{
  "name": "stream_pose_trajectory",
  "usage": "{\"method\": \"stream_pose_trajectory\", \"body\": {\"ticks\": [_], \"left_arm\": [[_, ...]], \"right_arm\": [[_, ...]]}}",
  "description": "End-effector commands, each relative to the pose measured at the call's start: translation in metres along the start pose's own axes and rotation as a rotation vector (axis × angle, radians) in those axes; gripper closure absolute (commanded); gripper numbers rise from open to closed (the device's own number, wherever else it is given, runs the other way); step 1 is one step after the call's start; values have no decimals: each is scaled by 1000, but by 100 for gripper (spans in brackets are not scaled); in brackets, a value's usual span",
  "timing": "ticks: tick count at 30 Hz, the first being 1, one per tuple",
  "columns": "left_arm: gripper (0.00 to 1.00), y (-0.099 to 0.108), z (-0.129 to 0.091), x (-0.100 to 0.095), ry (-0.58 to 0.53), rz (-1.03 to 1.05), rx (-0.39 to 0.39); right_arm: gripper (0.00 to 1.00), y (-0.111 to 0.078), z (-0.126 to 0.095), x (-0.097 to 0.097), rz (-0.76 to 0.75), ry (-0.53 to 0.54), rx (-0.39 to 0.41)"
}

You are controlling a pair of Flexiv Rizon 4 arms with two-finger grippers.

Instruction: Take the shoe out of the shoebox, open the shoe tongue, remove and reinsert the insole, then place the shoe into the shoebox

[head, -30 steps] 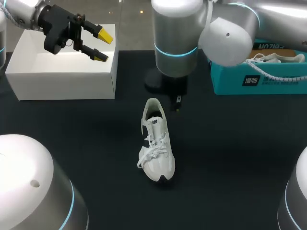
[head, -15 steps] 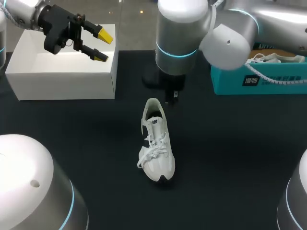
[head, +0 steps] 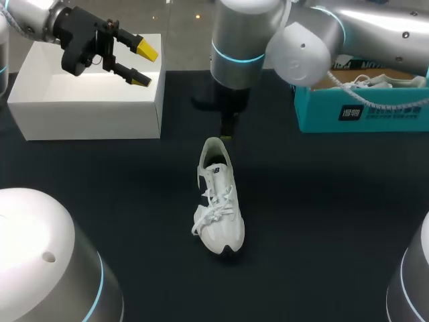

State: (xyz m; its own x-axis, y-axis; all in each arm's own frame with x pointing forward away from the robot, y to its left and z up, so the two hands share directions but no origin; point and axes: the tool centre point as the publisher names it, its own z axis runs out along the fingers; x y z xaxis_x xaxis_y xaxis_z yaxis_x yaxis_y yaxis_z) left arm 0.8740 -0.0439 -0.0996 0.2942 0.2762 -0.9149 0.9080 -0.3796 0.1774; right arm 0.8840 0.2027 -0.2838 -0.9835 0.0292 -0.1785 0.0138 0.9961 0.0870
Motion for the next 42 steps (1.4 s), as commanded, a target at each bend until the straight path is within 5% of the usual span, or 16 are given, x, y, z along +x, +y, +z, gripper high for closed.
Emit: {"method": "stream_pose_trajectory", "body": {"ticks": [1,31,34,36,38,42], "left_arm": [[0,1,-1,0,2,1,4],[0,1,-1,0,2,1,4],[0,1,-1,0,2,1,4],[0,1,-1,0,2,1,4],[0,1,-1,0,2,1,4],[0,1,-1,0,2,1,4]], "right_arm": [[2,8,12,-5,6,14,10],[0,24,96,-24,-70,81,30],[22,19,100,-25,-67,91,37],[54,19,101,-25,-68,95,38],[63,20,103,-25,-73,97,41],[100,20,107,-23,-77,108,43]]}}
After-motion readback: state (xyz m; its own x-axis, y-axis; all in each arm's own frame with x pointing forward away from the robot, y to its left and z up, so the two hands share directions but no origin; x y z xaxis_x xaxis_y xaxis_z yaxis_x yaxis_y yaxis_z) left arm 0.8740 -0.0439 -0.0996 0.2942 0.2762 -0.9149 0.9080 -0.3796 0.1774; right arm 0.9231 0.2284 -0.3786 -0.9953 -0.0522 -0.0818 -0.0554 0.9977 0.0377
